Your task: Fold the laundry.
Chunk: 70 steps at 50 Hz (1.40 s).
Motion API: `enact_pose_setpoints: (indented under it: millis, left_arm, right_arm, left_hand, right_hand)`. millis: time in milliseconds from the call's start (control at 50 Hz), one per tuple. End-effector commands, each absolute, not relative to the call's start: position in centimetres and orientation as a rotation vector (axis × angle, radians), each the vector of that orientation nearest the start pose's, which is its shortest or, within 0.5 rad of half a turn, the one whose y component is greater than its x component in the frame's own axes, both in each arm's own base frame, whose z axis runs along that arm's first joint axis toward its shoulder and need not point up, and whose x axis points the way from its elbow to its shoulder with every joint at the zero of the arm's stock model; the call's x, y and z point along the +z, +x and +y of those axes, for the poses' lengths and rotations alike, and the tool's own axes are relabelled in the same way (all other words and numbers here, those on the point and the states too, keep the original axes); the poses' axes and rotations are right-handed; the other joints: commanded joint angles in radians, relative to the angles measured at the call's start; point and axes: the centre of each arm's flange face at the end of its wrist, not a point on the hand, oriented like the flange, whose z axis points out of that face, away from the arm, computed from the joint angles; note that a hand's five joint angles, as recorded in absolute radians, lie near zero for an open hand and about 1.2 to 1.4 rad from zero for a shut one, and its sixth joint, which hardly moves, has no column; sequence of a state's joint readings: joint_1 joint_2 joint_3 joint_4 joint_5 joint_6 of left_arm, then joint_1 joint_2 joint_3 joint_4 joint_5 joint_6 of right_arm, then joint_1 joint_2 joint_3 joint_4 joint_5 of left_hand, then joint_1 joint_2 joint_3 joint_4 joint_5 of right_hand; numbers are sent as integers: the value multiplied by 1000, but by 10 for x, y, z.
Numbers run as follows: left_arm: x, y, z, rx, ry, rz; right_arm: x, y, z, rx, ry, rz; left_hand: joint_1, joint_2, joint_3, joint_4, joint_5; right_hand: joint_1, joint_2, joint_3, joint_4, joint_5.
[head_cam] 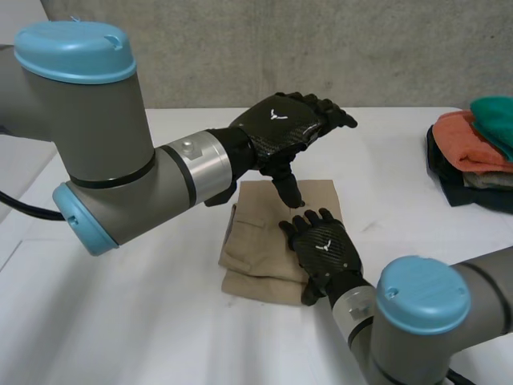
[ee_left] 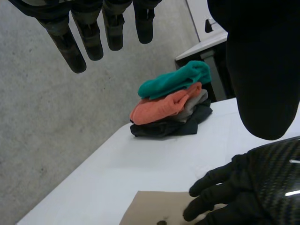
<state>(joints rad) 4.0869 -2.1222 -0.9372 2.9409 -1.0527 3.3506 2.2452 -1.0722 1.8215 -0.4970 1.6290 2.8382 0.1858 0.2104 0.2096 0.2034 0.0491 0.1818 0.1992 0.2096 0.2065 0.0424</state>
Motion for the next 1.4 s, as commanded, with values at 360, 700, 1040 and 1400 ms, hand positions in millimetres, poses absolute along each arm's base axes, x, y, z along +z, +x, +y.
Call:
enact_pose_setpoints:
  millis: [360,700,1040,1400]
  left_arm:
    - [281,-383,-236,1612,-1140,-1601]
    - [355,-368,-239,1897,-966,-1415]
    - [347,-370,-235,1860,-966,-1439]
    - [319,-383,-227,1774,-1001,-1489]
  right_arm:
    - [131,341,-255,-2149,-935,1826]
    - [298,238,-412,-2724,-678,1385]
    - [291,36,-516,-2617,-719,1291]
    - [142,-19,-533,-2422,-836,1531]
  left_hand:
    - [16,-9,-8,-2,-22]
    - [-2,-26,-25,-19,-40]
    - [1,-23,-22,-16,-37]
    - [10,-15,-14,-8,-28]
  right_hand:
    - [1214,1197,1187,1190,1179]
    - [1214,1197,1187,1190,1179]
    - [1214,1197,1187,1190,1179]
    - [1214,1197,1187,1190,1179]
